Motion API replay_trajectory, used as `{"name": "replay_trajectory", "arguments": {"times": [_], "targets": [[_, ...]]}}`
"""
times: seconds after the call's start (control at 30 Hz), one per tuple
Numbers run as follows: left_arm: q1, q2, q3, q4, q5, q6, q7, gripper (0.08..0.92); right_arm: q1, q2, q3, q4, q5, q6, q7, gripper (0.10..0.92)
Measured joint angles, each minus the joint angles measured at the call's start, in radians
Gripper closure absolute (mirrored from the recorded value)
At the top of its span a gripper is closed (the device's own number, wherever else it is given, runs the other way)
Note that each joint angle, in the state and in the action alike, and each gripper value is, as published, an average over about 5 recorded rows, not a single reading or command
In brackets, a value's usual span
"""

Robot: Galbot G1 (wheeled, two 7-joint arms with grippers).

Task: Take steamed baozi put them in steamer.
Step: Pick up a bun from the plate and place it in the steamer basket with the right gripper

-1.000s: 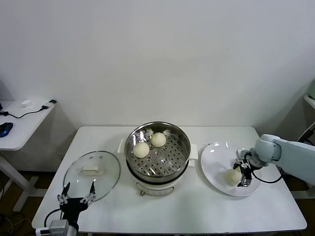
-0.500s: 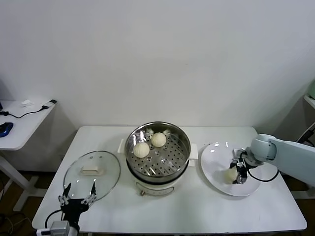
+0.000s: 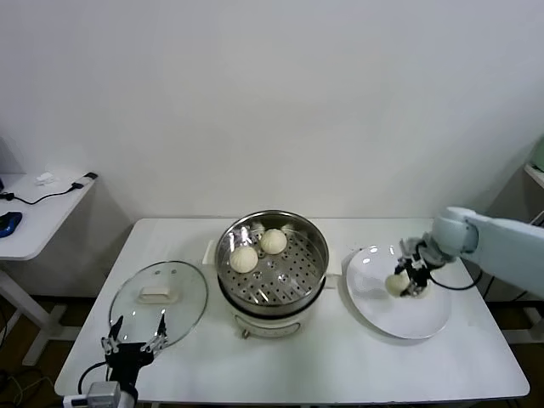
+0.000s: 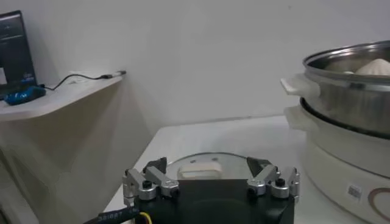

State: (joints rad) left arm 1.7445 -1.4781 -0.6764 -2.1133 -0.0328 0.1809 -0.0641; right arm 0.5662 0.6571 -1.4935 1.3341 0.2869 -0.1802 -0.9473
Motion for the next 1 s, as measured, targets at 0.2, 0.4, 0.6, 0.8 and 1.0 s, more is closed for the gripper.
{"name": "replay_trajectory", "arguments": {"times": [0.2,0.4,0.6,0.8,1.0], "targets": [[0.008,0.003,0.002,-0.006,0.002,-0.001,0.000,0.177,0.204,0.116,-0.019,0.027,0.014,0.151,-0.063,0.440],[0.020,0.005,0.003,-0.016,0.002,-0.004,0.000,0.177,0.319,0.241,-0.006,0.132,0.013,0.283,-0.074,0.440],[0.028,0.003,0.003,-0.027,0.003,-0.007,0.000,0.177,0.349,0.351,-0.018,0.241,-0.045,0.408,-0.038,0.440],[0.036,-0.004,0.002,-0.037,0.007,-0.009,0.000,0.177,0.326,0.437,-0.048,0.293,-0.141,0.503,0.015,0.434],[0.043,-0.009,-0.002,-0.043,0.008,-0.011,-0.002,0.177,0.285,0.496,-0.077,0.308,-0.227,0.554,0.055,0.431]]}}
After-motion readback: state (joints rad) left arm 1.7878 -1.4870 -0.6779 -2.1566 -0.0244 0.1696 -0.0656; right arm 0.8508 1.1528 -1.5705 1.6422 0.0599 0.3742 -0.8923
